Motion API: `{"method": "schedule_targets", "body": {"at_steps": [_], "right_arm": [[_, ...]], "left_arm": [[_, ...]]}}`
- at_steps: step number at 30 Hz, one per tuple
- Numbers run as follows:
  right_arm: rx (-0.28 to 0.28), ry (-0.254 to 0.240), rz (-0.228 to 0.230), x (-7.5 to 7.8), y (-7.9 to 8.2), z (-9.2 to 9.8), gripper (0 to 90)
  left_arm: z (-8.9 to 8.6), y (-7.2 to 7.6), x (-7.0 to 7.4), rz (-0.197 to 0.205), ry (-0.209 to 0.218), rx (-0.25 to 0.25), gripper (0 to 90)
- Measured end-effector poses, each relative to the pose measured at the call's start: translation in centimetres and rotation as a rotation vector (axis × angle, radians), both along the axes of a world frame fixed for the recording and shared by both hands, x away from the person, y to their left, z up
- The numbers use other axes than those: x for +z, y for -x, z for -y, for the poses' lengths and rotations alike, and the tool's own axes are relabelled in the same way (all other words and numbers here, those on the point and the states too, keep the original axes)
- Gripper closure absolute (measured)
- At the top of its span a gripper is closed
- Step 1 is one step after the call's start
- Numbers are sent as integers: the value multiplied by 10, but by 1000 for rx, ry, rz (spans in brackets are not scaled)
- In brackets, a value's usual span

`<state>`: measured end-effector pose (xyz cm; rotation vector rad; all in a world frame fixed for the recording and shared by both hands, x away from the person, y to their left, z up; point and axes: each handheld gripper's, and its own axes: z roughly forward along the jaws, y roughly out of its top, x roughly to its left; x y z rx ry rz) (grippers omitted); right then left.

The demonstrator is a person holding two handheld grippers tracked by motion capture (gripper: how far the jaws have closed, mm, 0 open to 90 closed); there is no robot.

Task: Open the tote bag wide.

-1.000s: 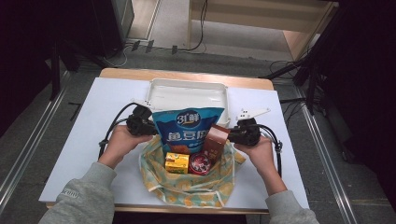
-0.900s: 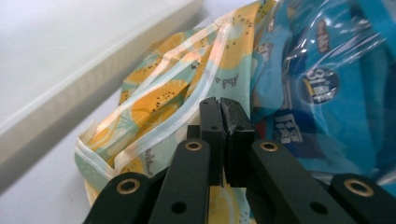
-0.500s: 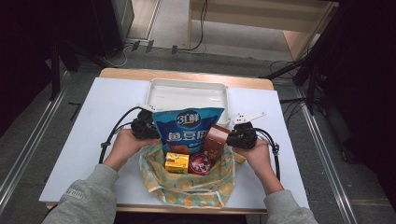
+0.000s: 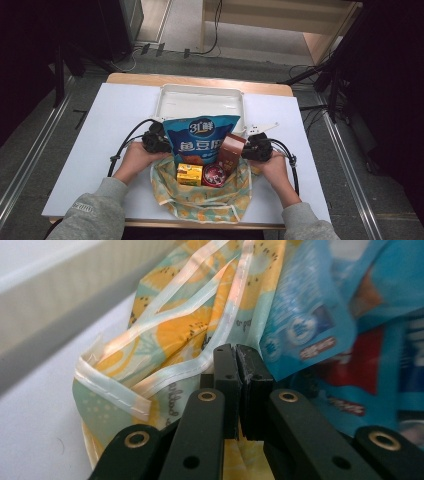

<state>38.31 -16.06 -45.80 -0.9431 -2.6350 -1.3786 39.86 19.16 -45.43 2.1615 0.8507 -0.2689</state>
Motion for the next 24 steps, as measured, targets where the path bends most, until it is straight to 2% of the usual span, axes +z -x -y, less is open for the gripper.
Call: {"method": "schedule_targets", "body": {"at_steps": [11, 13, 24], "right_arm": [[-3, 20, -26, -11, -3, 1, 900], [-1, 24, -14, -12, -3, 1, 900], [-1, 46, -36, -23, -4, 3, 900]], "left_arm": [[-2, -1, -10, -9, -6, 12, 889], [-2, 0, -12, -9, -2, 13, 889], [-4, 0, -18, -8, -6, 17, 888]]}}
